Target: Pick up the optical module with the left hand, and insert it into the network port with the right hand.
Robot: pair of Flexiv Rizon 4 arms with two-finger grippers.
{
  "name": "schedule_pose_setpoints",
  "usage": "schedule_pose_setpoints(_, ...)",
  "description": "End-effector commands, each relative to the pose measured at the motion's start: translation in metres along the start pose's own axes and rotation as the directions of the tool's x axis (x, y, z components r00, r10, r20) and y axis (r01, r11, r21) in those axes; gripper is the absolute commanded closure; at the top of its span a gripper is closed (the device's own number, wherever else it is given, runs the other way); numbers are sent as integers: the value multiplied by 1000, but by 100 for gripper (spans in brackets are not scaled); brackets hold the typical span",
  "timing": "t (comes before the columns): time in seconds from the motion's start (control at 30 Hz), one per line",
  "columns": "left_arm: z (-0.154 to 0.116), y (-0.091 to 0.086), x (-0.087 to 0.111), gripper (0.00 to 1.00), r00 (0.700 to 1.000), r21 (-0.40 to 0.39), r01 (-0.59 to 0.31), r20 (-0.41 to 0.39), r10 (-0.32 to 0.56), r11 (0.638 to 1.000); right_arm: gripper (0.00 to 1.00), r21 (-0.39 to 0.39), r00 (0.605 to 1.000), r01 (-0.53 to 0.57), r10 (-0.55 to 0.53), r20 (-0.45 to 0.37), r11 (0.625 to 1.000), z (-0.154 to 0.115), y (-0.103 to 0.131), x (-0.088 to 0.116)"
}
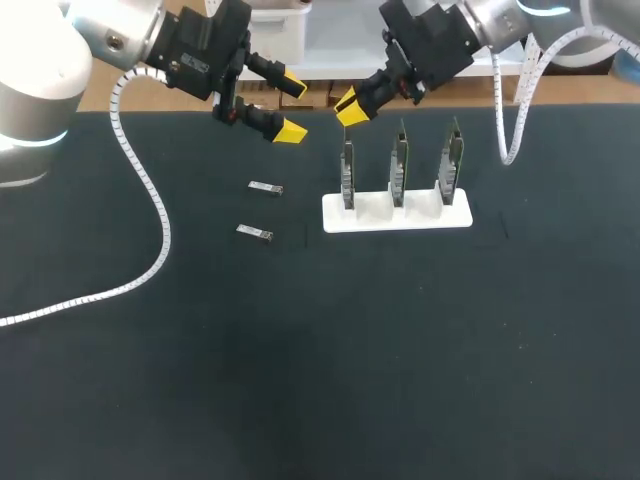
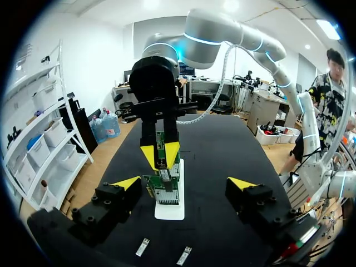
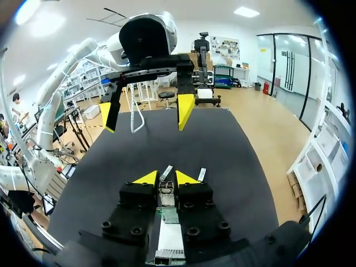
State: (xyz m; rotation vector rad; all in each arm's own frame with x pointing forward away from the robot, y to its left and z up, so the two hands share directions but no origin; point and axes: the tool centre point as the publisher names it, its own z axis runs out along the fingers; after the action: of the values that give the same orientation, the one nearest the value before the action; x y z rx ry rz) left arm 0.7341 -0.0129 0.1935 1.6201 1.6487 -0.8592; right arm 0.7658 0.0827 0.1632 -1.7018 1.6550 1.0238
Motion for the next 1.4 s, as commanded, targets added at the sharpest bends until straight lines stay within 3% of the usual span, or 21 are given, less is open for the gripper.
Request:
schedule_pose_setpoints(0.03,0,0,-1,0,1000,1,3,-6,-3,1000,100,6,1000,-4,4,-3,1000,-1,2,1)
schedule_pose_setpoints(0.73,0,0,-1,0,1000,1,3,-6,-3,1000,100,4,999,-7,7,-37,1000,3,0,8)
schedule_pose_setpoints(0.77,0,0,-1,0,1000,1,3,-6,-3,1000,93,7,999,-10,10,-37,1000,4,1,8)
schedule_pose_setpoints(0.83,0,0,-1,0,1000,1,3,-6,-3,1000,62,9,999,-6,6,-39,1000,3,1,7)
schedule_pose_setpoints(0.87,0,0,-1,0,1000,1,3,-6,-3,1000,21,9,999,-4,4,-40,1000,3,2,7)
schedule_pose_setpoints(0.9,0,0,-1,0,1000,1,3,-6,-3,1000,0,7,999,-4,4,-38,1000,3,2,6)
schedule_pose_setpoints(1.33,0,0,-1,0,1000,1,3,-6,-3,1000,0,16,999,-4,4,-31,1000,0,-1,0)
schedule_pose_setpoints(1.37,0,0,-1,0,1000,1,3,-6,-3,1000,67,17,1000,-3,4,-28,1000,-1,-1,0)
schedule_pose_setpoints(1.4,0,0,-1,0,1000,1,3,-6,-3,1000,100,18,1000,9,-9,-16,1000,-2,-1,0)
